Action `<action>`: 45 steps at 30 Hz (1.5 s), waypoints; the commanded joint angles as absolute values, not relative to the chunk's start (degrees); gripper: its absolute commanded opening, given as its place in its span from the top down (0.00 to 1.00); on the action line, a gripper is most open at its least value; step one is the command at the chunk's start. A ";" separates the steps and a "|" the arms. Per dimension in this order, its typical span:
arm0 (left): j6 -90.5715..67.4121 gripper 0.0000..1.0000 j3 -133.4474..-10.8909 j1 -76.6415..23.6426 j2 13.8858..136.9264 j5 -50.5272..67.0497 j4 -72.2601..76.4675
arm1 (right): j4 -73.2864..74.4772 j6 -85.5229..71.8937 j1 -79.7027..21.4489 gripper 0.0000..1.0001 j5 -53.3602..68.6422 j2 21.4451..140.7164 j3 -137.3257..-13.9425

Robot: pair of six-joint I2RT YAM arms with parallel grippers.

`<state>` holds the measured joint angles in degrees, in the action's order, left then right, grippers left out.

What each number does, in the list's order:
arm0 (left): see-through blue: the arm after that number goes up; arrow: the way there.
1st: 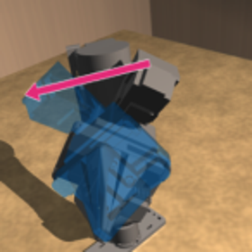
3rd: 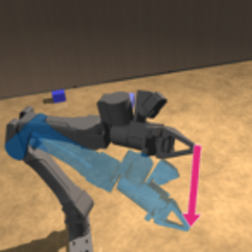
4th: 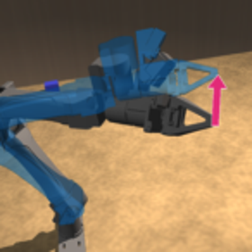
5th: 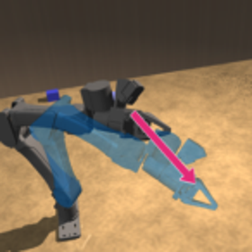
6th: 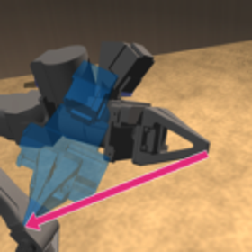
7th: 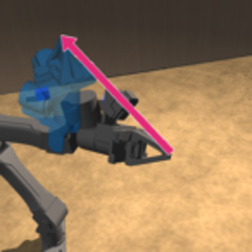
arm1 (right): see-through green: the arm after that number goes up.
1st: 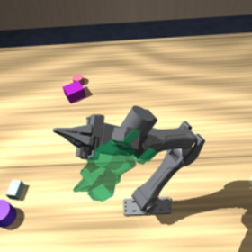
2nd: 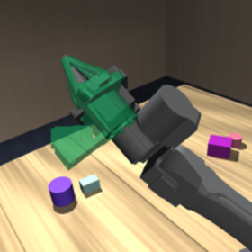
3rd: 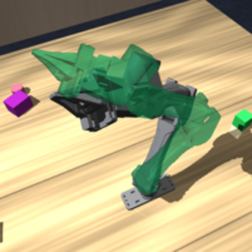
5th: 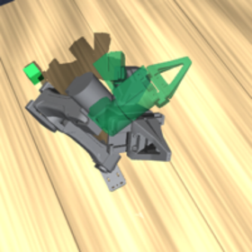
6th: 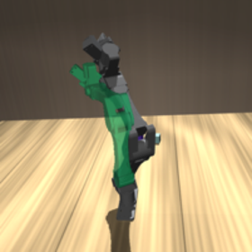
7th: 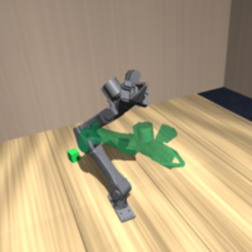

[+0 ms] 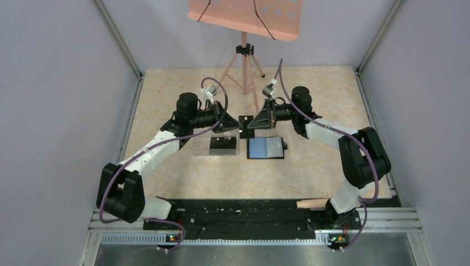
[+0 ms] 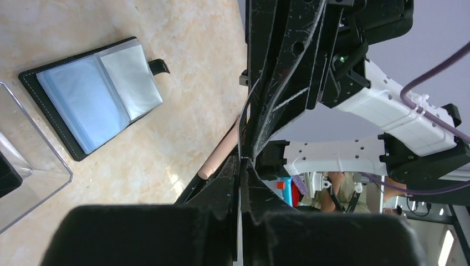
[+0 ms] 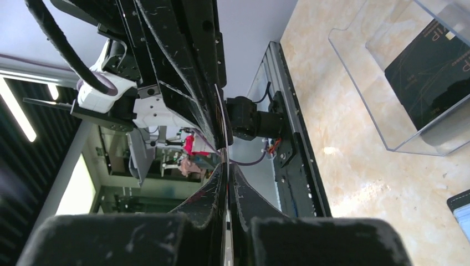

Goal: Put the credit cards into the card holder
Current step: Move the storage box to the center of the board.

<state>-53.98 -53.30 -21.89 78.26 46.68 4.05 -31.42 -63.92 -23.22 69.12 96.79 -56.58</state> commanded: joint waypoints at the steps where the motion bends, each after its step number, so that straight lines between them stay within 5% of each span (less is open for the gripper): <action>1: -53.57 0.93 -52.66 -22.22 76.91 46.36 7.16 | -38.58 -67.29 -24.35 1.00 69.86 94.47 -55.72; 5: -51.56 0.61 -53.00 -22.17 76.34 42.18 2.17 | -31.18 -62.11 -23.55 1.00 68.21 94.01 -55.84; 7: -50.59 0.56 -53.80 -22.20 76.97 39.47 -2.57 | -22.11 -56.66 -22.54 1.00 66.66 93.46 -56.76; 12: -48.70 0.56 -57.84 -24.17 81.19 33.88 -10.16 | 16.17 -31.27 -21.03 1.00 53.99 93.84 -66.02; 15: -47.06 0.56 -62.68 -26.41 85.93 30.73 -15.54 | 24.53 -25.94 -19.93 1.00 49.39 94.36 -67.77; 31: -37.83 0.66 -86.41 -33.57 109.77 10.46 -42.07 | 31.28 -22.70 -15.81 1.00 43.22 93.42 -62.79; 45: -38.58 0.69 -84.03 -33.51 107.53 -4.13 -49.63 | 31.73 -20.38 -15.81 1.00 41.91 97.40 -64.09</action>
<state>-38.63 -85.06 -33.54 110.89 3.09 -46.15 31.44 -22.22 -15.94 43.00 96.60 -62.98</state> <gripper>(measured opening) 0.317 0.005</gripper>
